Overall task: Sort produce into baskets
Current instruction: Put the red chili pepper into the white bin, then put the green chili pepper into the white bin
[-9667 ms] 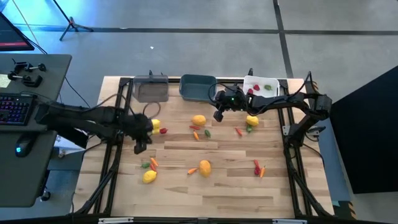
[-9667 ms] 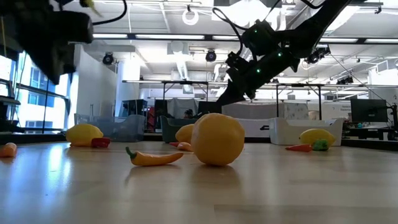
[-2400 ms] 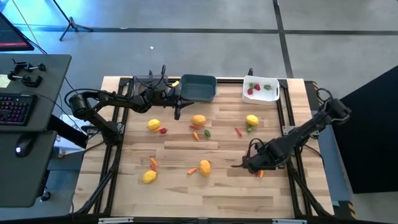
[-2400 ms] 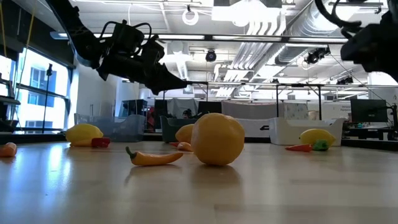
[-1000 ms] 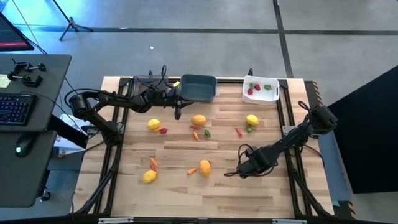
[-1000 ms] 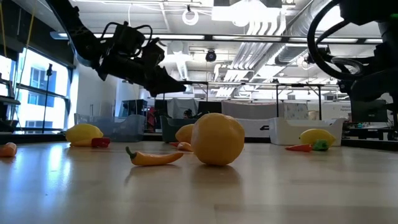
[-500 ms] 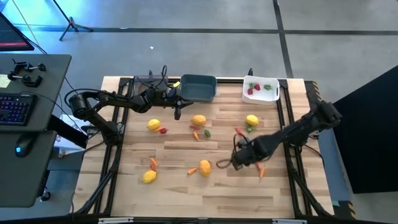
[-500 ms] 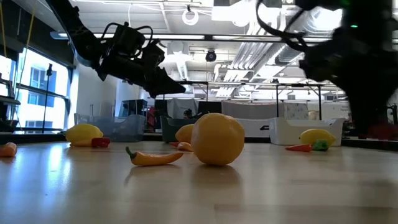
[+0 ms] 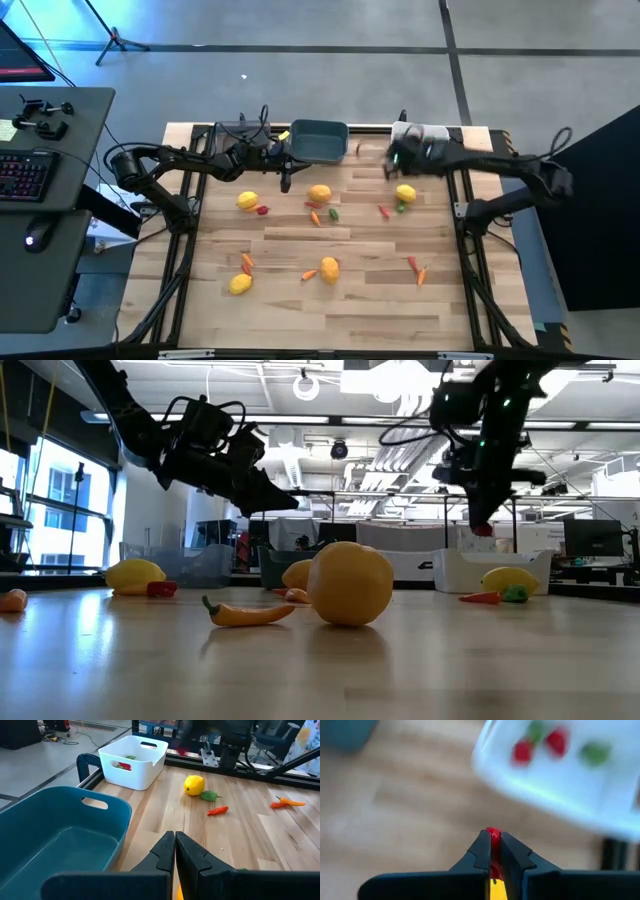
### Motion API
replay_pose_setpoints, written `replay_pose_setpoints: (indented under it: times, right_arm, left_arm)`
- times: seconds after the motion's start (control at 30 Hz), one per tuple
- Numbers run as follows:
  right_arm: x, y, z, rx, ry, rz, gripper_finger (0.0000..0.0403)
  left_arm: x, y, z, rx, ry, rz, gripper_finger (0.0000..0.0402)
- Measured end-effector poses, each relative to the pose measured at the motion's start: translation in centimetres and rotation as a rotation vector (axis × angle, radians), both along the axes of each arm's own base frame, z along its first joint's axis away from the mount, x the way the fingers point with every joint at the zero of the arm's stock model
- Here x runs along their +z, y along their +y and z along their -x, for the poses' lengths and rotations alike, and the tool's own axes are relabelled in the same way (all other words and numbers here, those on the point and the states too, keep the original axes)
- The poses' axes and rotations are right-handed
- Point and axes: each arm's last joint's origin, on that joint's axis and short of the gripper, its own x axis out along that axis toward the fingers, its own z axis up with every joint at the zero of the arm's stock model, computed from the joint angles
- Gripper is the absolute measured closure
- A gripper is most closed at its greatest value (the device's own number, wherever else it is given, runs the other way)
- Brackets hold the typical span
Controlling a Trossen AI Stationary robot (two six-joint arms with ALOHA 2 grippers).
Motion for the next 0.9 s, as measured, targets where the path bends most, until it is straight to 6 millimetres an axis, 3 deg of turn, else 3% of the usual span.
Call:
replay_pose_setpoints:
  times: [0.2, 0.37, 0.6, 0.9]
  right_arm:
    - [-1.2, -7.9, 2.4, 0.013, 0.011, 0.029, 0.0394]
    - [-3.7, -11.8, 3.7, 0.06, -0.013, -0.044, 0.0394]
    - [-6.3, -13.6, 4.8, 0.042, 0.048, -0.122, 0.0364]
    - [-5.0, -14.0, 4.7, 0.085, 0.1, -0.105, 0.0252]
  left_arm:
    - [0.0, 0.0, 0.0, 0.001, 0.0, 0.004, 0.0401]
    - [0.0, 0.0, 0.0, 0.012, 0.001, 0.009, 0.0401]
    - [0.0, 0.2, 0.1, 0.079, 0.011, -0.009, 0.0401]
    - [-0.2, 0.2, 0.1, 0.082, 0.024, 0.006, 0.0401]
